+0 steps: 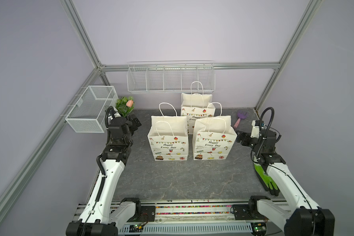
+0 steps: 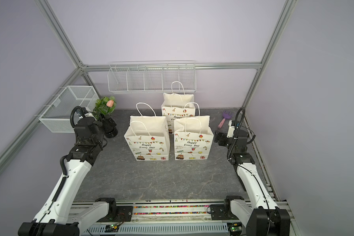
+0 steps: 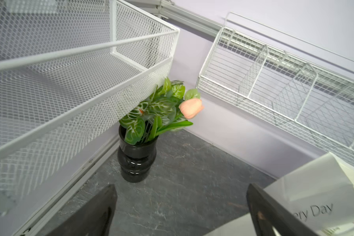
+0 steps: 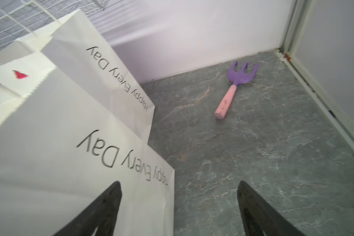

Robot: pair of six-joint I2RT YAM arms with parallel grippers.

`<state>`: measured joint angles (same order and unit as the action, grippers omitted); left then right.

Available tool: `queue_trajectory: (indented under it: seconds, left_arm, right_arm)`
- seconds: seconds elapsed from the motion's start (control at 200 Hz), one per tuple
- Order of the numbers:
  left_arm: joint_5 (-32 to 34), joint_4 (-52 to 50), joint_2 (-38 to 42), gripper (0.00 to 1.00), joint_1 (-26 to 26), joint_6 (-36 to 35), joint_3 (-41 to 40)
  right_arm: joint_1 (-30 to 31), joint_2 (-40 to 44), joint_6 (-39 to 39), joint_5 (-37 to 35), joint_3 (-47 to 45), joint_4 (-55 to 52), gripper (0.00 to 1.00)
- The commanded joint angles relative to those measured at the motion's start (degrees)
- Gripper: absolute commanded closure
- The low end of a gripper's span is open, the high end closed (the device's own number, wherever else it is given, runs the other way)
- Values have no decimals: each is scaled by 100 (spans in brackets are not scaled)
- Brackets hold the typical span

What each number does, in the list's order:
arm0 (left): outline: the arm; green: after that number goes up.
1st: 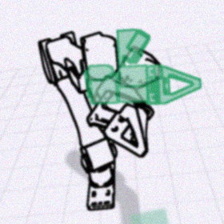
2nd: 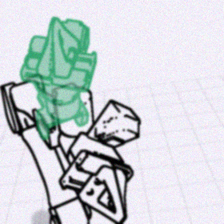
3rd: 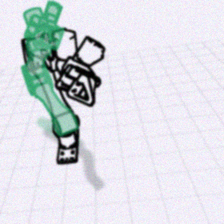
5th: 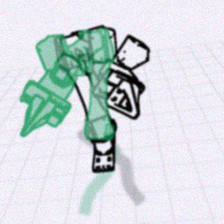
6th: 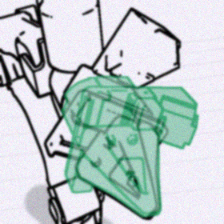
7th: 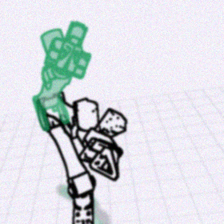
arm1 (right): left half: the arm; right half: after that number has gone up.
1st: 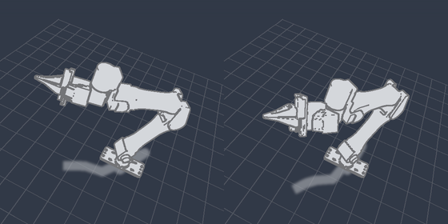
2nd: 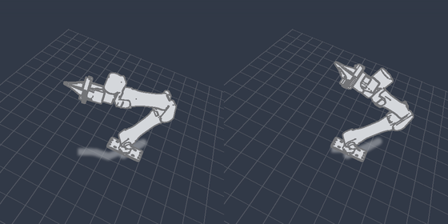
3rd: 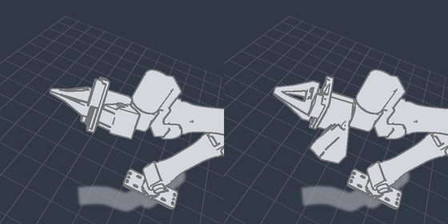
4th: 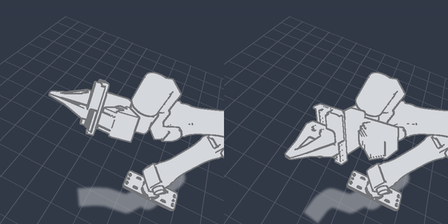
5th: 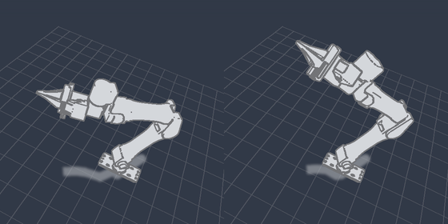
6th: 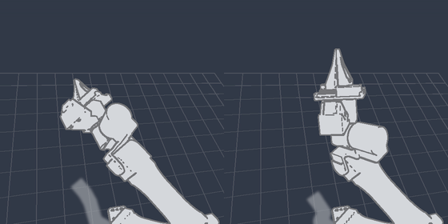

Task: Put away the paper bag
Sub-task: Pick up the paper bag from the center of the board.

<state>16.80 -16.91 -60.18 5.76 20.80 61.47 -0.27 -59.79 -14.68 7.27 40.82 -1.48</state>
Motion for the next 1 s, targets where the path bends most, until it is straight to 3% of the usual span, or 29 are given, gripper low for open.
queue_trajectory:
  seconds: [0.0, 0.125, 0.235, 0.295, 0.39, 0.59, 0.685, 0.875, 0.994]
  left_arm:
    - [-804, -1554, -71, 0, 13, 178, 788]
    - [-1599, -2714, -55, 0, 113, -49, 1361]
    - [-1836, -3117, 390, 0, 374, -119, 1192]
    - [-1865, -3206, 631, 6, 400, -105, 996]
    - [-1896, -3263, 681, 13, 400, -144, 713]
    - [-1967, -2975, 877, 12, 417, -92, 476]
    - [-1903, -2915, 1084, 12, 417, -120, 455]
    - [-2473, -2686, 1565, 23, 456, -66, 175]
    - [-2747, -2592, 1929, 23, 501, -81, 161]
  right_arm:
    - [26, 44, -109, 1071, 354, -552, 10]
    - [89, -167, -136, 1649, 772, -1017, 6]
    - [204, -185, -133, 1955, 1055, -1243, 3]
    - [271, -109, -65, 1976, 1272, -1502, 1]
    - [375, 162, 50, 1847, 1546, -1926, 1]
    - [405, 839, 132, 1468, 1760, -2452, 2]
    - [437, 878, 116, 1613, 1856, -2622, 3]
    - [769, 852, 283, 1833, 1935, -3068, 1]
    - [982, 908, 459, 1687, 1777, -3338, 2]
